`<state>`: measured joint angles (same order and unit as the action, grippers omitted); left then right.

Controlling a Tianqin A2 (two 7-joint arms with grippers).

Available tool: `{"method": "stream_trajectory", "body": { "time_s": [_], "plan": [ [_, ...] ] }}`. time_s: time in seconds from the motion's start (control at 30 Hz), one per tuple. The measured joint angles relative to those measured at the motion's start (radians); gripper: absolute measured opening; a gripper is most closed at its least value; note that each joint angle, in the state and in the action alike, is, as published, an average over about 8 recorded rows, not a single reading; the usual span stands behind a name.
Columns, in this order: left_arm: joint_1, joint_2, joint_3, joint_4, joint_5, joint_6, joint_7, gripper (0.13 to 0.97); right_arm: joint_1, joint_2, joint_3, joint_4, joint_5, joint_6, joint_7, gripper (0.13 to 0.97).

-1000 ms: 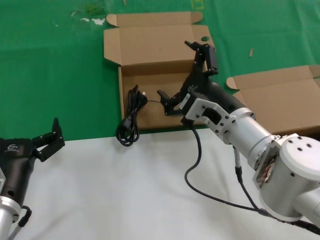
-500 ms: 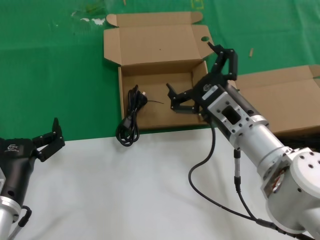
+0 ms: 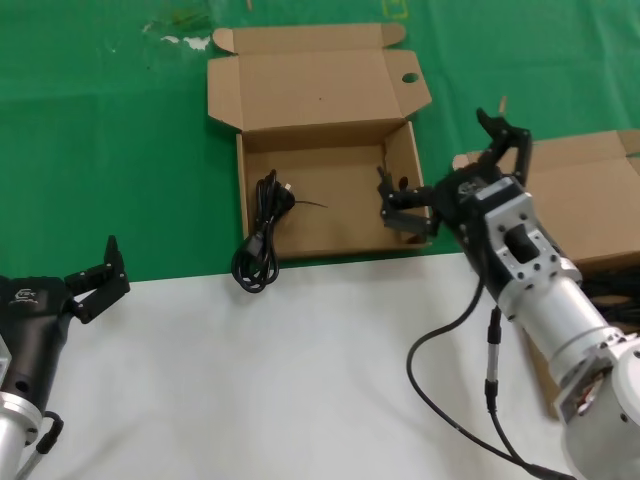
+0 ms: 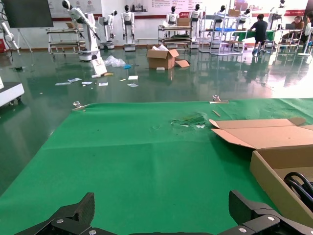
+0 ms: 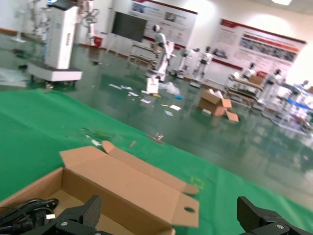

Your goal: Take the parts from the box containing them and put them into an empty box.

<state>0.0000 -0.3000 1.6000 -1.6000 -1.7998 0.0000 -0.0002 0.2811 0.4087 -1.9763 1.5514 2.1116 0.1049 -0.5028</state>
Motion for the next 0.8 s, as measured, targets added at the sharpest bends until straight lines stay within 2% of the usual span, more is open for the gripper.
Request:
{"method": "stream_trajectory", "body": {
  "time_s": [0.63, 0.8],
  "plan": [
    [0.000, 0.000, 0.000, 0.000, 0.000, 0.000, 0.000, 0.966, -0.216, -0.083, 0.289, 0.037, -0.239, -0.081, 0.386, 0.966],
    [0.000, 0.000, 0.000, 0.000, 0.000, 0.000, 0.001, 0.966, -0.248, -0.096, 0.332, 0.043, -0.275, -0.093, 0.444, 0.966]
  ]
}}
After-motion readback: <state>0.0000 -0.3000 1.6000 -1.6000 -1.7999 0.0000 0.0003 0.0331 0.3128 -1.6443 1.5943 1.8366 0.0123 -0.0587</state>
